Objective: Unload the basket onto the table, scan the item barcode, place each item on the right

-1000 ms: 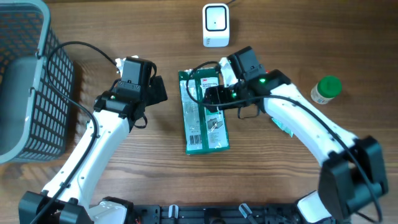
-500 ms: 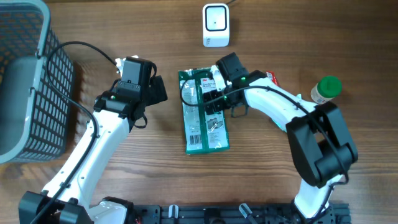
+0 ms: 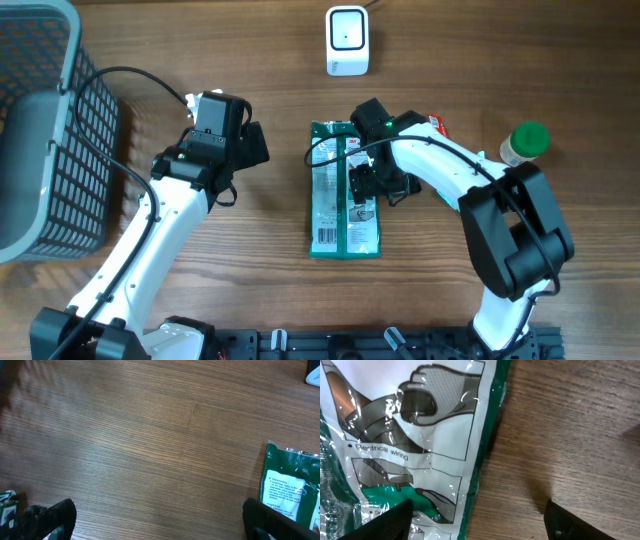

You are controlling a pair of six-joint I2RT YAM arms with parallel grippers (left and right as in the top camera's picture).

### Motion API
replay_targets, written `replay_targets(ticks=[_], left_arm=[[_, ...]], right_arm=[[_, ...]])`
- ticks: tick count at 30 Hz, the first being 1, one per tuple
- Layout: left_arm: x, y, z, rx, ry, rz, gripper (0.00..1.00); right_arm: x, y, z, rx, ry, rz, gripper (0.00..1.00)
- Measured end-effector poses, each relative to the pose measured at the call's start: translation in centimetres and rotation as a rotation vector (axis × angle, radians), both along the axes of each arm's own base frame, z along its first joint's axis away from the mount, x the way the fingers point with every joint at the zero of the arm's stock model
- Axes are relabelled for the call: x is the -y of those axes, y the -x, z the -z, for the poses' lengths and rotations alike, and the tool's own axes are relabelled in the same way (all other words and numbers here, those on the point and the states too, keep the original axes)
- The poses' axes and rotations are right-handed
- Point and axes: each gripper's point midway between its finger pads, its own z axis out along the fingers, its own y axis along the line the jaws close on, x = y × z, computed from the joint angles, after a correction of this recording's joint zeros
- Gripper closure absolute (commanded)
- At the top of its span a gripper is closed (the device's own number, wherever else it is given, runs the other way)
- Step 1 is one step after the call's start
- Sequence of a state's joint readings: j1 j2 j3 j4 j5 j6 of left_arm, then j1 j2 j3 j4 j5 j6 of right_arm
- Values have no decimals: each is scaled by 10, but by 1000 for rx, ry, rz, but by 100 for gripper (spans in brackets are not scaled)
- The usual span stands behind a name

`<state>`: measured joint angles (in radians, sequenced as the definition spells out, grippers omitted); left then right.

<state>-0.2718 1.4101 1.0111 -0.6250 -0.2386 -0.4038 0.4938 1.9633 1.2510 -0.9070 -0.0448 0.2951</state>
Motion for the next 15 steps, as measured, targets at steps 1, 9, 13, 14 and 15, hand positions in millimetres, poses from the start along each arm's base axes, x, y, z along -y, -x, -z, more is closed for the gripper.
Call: replay_targets(ticks=[1,9,13,14,15], left_arm=[[0,0,0,0,0,0,0],[0,0,0,0,0,0,0],[0,0,0,0,0,0,0],[0,0,0,0,0,0,0],[0,0,0,0,0,0,0]], right_arm=[[0,0,-2,0,-4,2,15],[-8,-17,-76,173,-189,-2,0],[-13,-28,-113,296,-267,-13,0],[-15,-31,-116,311,-278,-15,0],[-17,-34,-117,321,-284,-18,0]])
